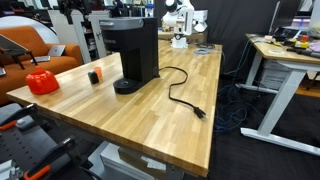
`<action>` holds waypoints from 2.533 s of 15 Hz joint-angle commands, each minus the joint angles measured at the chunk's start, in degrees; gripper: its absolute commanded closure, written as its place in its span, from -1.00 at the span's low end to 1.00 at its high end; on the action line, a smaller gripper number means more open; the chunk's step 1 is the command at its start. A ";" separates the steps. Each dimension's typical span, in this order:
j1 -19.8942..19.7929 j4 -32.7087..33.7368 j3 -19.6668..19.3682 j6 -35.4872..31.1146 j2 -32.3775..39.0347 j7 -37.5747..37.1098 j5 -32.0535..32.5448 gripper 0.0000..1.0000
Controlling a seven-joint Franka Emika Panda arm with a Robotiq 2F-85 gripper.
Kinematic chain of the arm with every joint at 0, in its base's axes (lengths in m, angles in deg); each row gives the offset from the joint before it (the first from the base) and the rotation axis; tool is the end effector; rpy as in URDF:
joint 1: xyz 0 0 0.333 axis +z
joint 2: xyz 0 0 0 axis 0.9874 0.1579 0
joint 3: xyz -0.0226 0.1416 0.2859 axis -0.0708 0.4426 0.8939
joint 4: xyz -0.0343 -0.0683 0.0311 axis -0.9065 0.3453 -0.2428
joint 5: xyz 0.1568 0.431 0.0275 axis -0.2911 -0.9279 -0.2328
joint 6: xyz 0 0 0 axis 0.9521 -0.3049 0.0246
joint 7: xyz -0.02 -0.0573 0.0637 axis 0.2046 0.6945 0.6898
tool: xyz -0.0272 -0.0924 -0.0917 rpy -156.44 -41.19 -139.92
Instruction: Move the peach cup forward
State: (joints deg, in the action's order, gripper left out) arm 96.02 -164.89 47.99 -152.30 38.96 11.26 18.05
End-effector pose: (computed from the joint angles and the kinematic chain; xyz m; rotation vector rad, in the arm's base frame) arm 0.5688 0.3227 0.3128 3.0624 0.5787 -0.0240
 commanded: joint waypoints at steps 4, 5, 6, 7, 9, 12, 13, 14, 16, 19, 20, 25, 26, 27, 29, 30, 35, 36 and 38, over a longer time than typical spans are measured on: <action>1.75 1.35 -1.87 -1.67 2.80 -3.86 3.72 -1.00; 1.82 1.55 -1.92 -1.69 3.71 -4.18 3.31 -1.00; 1.77 1.65 -1.73 -2.09 4.51 -3.57 2.13 -1.00; 1.90 1.84 -1.50 -2.43 5.34 -3.03 1.25 -1.00; 2.23 0.77 -1.82 -2.52 5.05 -2.81 1.66 -1.00; 2.67 1.38 -1.85 -3.21 6.15 -2.82 1.62 -1.00; 2.66 1.54 -1.88 -3.20 6.14 -2.83 1.63 -1.00; 2.65 1.61 -1.90 -3.20 6.11 -2.83 1.63 -1.00; 2.66 1.62 -1.91 -3.20 6.12 -2.83 1.63 -1.00; 2.52 1.34 -1.94 -5.70 5.33 -3.22 1.33 -1.00; 2.46 1.57 -2.01 -6.24 5.77 -3.55 0.95 -1.00; 2.65 2.36 -3.35 -6.46 9.80 -7.80 -1.11 -1.00; 2.63 2.46 -3.52 -6.64 10.87 -8.13 -1.79 -1.00; 2.66 2.55 -3.71 -7.00 11.89 -8.33 -2.20 -1.00; 2.87 2.69 -4.09 -7.60 13.49 -8.84 -2.85 -1.00; 2.91 2.73 -4.20 -7.95 14.16 -8.99 -3.16 -1.00; 2.64 2.44 -5.11 -10.09 16.73 -9.52 -4.44 -1.00; 2.63 2.57 -5.32 -10.32 17.11 -9.35 -4.70 -1.00; 2.88 2.11 -5.63 -9.79 16.84 -8.88 -4.42 -1.00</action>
State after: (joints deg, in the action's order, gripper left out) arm 97.99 -162.89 43.31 -162.26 55.89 1.95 14.28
